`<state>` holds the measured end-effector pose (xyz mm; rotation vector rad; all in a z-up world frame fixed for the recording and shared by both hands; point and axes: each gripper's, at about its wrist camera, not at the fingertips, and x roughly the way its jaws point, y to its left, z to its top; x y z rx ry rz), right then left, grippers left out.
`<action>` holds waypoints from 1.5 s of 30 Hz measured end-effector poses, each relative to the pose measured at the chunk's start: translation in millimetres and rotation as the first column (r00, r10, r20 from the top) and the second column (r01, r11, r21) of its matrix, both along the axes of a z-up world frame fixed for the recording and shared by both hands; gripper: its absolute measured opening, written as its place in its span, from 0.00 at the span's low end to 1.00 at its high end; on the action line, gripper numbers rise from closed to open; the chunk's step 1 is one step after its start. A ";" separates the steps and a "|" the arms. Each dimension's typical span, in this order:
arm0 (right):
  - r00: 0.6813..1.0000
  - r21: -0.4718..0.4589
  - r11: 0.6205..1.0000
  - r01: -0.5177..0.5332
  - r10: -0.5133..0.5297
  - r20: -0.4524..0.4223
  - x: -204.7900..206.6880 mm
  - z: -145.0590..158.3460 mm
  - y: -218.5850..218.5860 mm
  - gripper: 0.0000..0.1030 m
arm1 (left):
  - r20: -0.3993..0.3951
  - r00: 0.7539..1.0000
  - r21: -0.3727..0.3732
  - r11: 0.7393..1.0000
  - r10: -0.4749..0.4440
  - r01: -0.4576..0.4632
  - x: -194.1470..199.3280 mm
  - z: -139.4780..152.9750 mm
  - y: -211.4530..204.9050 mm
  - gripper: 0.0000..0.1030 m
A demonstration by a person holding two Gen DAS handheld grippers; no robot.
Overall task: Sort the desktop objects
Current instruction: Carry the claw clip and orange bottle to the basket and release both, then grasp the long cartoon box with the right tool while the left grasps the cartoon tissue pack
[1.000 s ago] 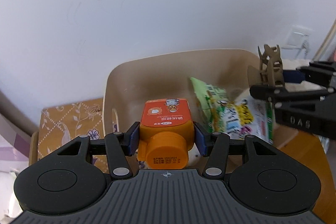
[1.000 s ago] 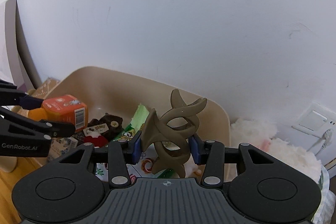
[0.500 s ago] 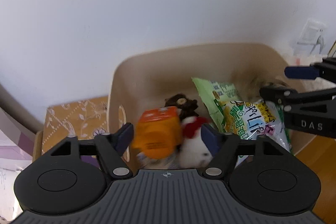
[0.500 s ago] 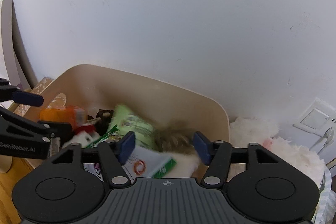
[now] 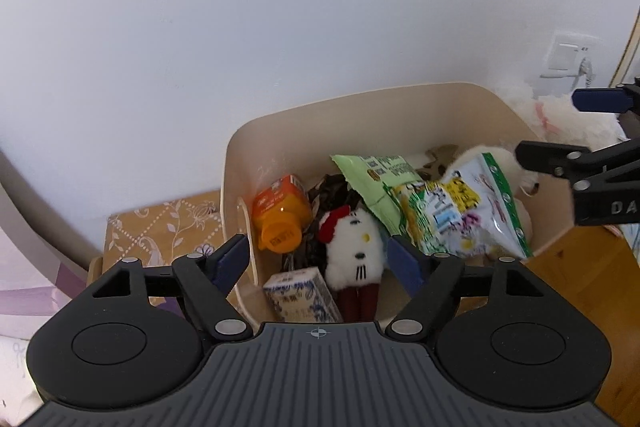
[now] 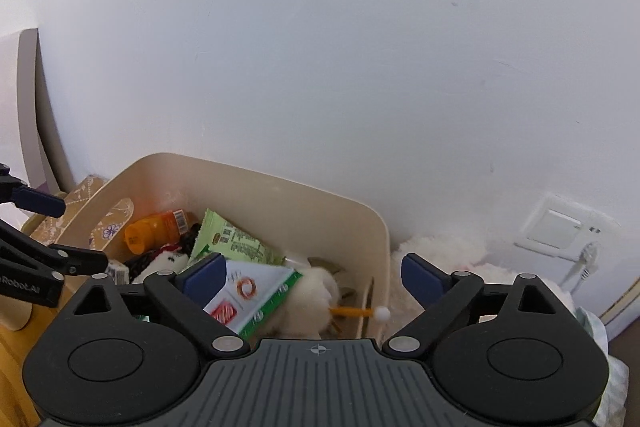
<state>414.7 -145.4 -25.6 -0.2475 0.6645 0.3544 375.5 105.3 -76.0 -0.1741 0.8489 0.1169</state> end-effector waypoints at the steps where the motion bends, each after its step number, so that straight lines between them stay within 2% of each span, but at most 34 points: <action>1: 1.000 0.006 1.000 0.000 0.000 -0.001 -5.2 0.4 -4.1 0.95 | 0.002 1.000 -0.004 1.000 -0.004 0.004 -5.2 0.7 -0.5 0.75; 4: 1.000 0.033 0.999 0.008 -0.008 -0.013 -17.2 -1.3 -19.0 1.00 | 0.005 1.000 -0.005 1.000 -0.026 0.026 -20.3 1.3 -4.0 0.75; 9: 0.998 0.076 0.997 0.016 -0.011 -0.060 -41.3 -14.0 -29.0 1.00 | -0.007 0.997 0.033 0.996 -0.083 0.083 -38.5 -6.6 -10.4 0.76; 12: 0.996 0.084 0.996 0.002 0.005 -0.087 -56.9 -31.3 -20.8 1.00 | -0.034 0.994 0.035 0.993 -0.108 0.109 -49.0 -14.5 -15.6 0.76; 17: 0.990 0.065 0.997 -0.036 0.044 -0.131 -82.5 -51.3 -9.0 1.00 | -0.089 0.985 0.059 0.986 -0.149 0.155 -61.5 -33.2 -25.7 0.76; 20: 0.984 0.059 0.997 -0.048 0.057 -0.170 -95.9 -63.5 -3.9 1.00 | -0.124 0.980 0.045 0.986 -0.156 0.163 -65.8 -44.3 -29.4 0.76; 25: 0.971 0.025 0.998 -0.056 0.060 -0.229 -109.2 -85.6 8.5 1.00 | -0.168 0.970 0.053 0.981 -0.174 0.185 -67.4 -60.6 -39.6 0.76; 31: 0.960 -0.011 0.996 -0.091 0.085 -0.267 -113.3 -101.8 23.2 1.00 | -0.193 0.965 0.030 0.982 -0.176 0.185 -63.4 -75.7 -48.6 0.76; 39: 0.938 -0.065 0.985 -0.158 0.129 -0.322 -107.6 -120.6 38.8 0.91 | -0.221 0.957 0.007 0.981 -0.187 0.194 -51.4 -91.0 -55.0 0.76; 45: 0.922 -0.067 0.983 -0.168 0.133 -0.363 -101.1 -132.3 44.1 0.80 | -0.242 0.952 -0.030 0.983 -0.186 0.184 -43.2 -103.8 -53.0 0.76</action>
